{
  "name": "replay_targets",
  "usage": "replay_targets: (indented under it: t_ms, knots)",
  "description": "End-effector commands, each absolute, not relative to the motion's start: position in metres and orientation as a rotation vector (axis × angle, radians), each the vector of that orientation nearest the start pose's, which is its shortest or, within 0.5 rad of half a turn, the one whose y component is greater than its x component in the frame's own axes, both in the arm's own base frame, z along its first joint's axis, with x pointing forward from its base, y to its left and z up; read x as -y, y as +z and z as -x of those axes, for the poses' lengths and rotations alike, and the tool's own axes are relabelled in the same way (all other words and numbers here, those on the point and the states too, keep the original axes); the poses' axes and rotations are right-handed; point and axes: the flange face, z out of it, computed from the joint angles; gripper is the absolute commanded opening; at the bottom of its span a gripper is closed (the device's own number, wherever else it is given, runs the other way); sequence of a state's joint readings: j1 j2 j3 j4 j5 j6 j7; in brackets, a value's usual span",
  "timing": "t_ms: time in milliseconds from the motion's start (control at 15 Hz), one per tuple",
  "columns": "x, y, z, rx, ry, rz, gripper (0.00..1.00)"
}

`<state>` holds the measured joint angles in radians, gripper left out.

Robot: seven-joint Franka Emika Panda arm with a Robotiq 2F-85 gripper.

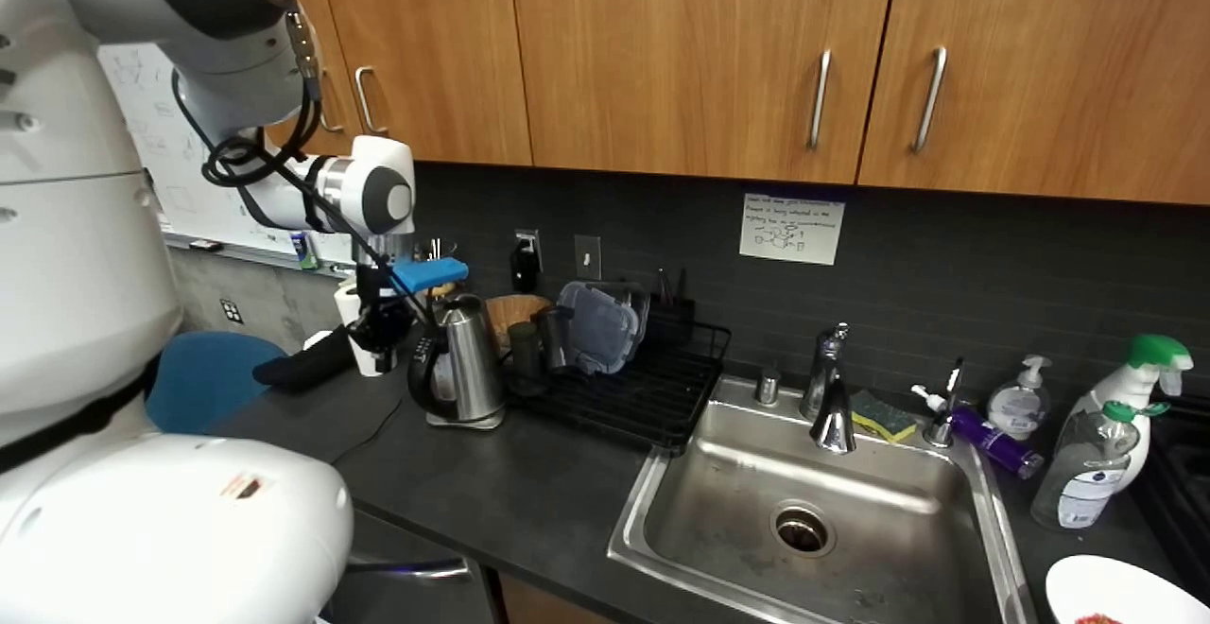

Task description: Flip the switch on the electric kettle

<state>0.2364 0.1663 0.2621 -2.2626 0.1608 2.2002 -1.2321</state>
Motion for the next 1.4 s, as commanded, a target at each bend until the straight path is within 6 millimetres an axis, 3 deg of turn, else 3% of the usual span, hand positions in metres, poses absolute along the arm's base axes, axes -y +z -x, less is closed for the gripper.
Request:
replay_targets:
  t_ms: [0,667,1333]
  knots:
    - [-0.246,0.275,-0.451,-2.454,-0.258,-2.304,0.0]
    - [-0.232,0.273,-0.458,-2.445,-0.295,-2.334,0.0]
    - [-0.261,0.278,-0.471,-2.496,-0.324,-2.238,0.0]
